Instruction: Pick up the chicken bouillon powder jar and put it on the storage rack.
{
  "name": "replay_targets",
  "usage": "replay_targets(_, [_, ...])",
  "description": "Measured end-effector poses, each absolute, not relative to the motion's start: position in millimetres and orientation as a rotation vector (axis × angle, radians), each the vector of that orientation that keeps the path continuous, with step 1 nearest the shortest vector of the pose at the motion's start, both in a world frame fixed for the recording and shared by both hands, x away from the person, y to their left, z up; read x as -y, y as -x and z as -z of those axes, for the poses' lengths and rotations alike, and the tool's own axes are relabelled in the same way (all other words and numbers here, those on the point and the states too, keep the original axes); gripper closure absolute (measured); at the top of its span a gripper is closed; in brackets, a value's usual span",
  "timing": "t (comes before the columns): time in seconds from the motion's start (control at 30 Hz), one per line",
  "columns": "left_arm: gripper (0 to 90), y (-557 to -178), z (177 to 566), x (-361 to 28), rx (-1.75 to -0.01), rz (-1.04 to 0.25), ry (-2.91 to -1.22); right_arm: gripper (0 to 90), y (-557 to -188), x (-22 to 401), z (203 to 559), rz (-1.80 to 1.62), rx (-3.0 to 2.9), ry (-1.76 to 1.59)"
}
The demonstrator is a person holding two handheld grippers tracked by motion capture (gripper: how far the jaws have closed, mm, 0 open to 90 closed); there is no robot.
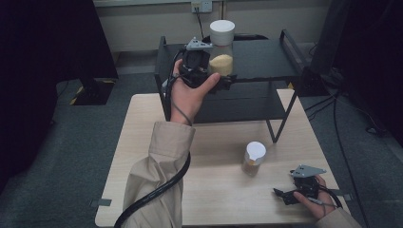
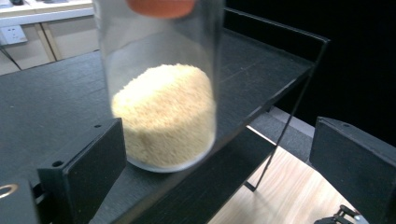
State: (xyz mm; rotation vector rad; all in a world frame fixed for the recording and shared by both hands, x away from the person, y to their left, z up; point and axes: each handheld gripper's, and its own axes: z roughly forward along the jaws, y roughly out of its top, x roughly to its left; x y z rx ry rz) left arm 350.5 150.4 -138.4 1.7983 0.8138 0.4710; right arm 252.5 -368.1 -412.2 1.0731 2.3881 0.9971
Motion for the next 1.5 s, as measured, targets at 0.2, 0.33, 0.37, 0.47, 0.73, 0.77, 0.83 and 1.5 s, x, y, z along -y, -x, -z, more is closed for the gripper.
replay_targets(0.2, [2.9, -345, 147, -155, -0.801, -0.460, -1.791, 0.0, -252, 368, 412, -0.997, -2.387, -1.074])
replay_targets(0.33, [2.9, -343, 154, -157, -0.787, -0.448, -1.796, 0.0, -252, 368, 412, -0.997, -2.387, -1.075])
replay_targets(0.37, [2.9, -342, 156, -158, -0.784, -0.445, -1.798, 0.0, -252, 368, 412, -0.997, -2.387, -1.075])
replay_targets(0.47, [2.9, -341, 163, -158, -0.773, -0.436, -1.800, 0.0, -252, 368, 412, -0.997, -2.387, -1.075])
replay_targets(0.73, [2.9, -340, 183, -161, -0.770, -0.414, -1.800, 0.0, -252, 368, 412, -0.997, -2.387, -1.075])
replay_targets(0.77, [2.9, -339, 186, -161, -0.769, -0.414, -1.802, 0.0, -252, 368, 412, -0.997, -2.387, -1.074])
replay_targets(0.83, [2.9, -339, 190, -161, -0.772, -0.413, -1.800, 0.0, -252, 368, 412, -0.997, -2.387, -1.075])
replay_targets(1.5, [2.9, -338, 243, -169, -0.791, -0.372, -1.809, 0.0, -252, 368, 412, -0.998, -2.386, -1.076])
